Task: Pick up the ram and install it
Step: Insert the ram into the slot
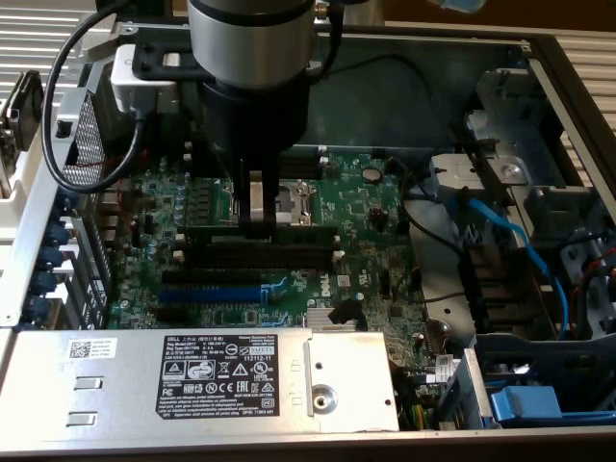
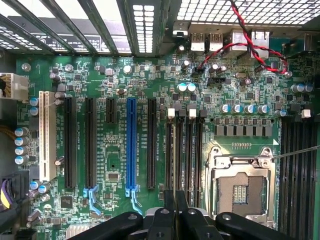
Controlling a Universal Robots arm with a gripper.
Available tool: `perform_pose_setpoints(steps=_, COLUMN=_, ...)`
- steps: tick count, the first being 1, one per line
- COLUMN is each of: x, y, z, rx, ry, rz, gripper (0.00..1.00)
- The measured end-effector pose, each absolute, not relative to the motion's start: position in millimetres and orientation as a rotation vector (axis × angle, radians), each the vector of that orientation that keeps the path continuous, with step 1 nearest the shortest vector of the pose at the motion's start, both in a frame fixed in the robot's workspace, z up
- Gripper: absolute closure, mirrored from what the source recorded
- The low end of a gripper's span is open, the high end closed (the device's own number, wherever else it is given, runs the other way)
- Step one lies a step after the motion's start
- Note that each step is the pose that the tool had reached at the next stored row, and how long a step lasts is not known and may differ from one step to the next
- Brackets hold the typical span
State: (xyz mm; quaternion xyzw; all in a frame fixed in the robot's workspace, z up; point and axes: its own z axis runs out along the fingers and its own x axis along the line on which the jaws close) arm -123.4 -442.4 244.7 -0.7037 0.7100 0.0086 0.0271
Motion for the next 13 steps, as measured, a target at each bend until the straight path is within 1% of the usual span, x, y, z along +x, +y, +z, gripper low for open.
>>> perform_pose_setpoints(steps=13, x=-126.8, y=-442.9, z=242.3, rx=-2.163, ry=2.181, rz=0.003, gripper=0.88)
